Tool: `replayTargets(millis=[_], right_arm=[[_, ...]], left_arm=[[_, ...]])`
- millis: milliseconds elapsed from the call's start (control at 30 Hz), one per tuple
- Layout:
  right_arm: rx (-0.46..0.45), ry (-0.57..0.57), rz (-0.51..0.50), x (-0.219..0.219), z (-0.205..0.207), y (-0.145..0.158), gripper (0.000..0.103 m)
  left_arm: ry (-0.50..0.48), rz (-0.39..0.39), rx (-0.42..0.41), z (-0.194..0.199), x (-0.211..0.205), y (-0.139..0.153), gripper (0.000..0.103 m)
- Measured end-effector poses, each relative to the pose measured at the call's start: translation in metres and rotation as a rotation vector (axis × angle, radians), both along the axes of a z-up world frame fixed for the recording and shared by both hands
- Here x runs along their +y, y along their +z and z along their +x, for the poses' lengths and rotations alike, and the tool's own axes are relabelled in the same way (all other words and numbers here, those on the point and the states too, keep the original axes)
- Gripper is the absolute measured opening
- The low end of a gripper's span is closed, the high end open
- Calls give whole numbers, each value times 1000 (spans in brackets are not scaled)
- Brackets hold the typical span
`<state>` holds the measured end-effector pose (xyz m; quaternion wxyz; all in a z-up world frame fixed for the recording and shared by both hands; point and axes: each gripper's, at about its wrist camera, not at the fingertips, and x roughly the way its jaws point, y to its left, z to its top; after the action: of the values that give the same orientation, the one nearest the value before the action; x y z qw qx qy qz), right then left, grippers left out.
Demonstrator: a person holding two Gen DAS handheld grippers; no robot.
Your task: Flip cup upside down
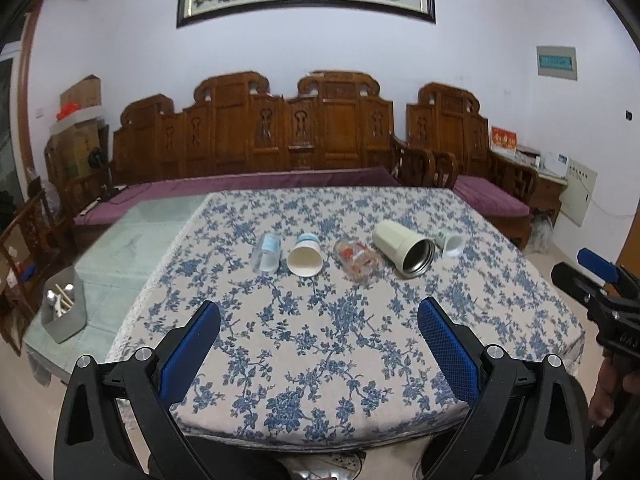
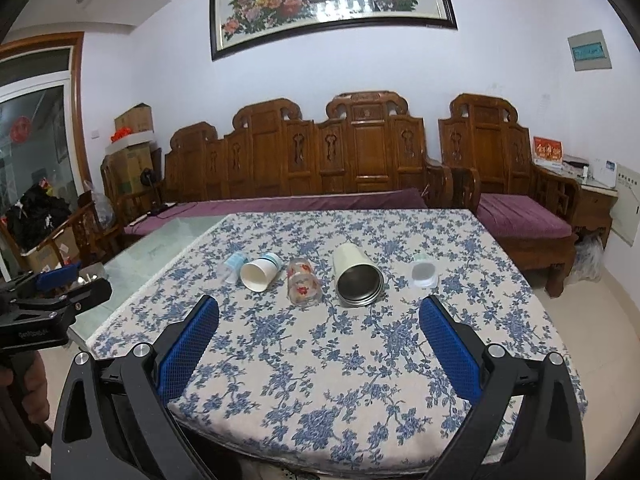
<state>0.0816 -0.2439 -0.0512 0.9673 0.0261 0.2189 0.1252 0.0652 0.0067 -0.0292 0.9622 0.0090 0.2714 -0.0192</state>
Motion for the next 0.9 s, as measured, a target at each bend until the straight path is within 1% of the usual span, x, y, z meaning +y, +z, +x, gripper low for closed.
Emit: replayTargets(millis=[300,400,533,633,733,900], right_arm=[[74,-10,-15,-3,74,-25,101],[94,-27,-44,0,103,-34,101],[121,-32,-64,0,145,-42,101],[147,-19,-83,1,177,-45,101],[161,0,-124,7,204,-48,101],[217,45,-174,18,255,-58,100]], left_arm=[[-44,-17,87,63,2,-26,95],[-56,-41,98,84,4,-34,95],[-58,-42,125,119,9,-47,95],[-64,-38,146,145,10,-59,95],[-79,-43,176,168,11,-71,95],[-97,-13,234,204,5,-96,95]])
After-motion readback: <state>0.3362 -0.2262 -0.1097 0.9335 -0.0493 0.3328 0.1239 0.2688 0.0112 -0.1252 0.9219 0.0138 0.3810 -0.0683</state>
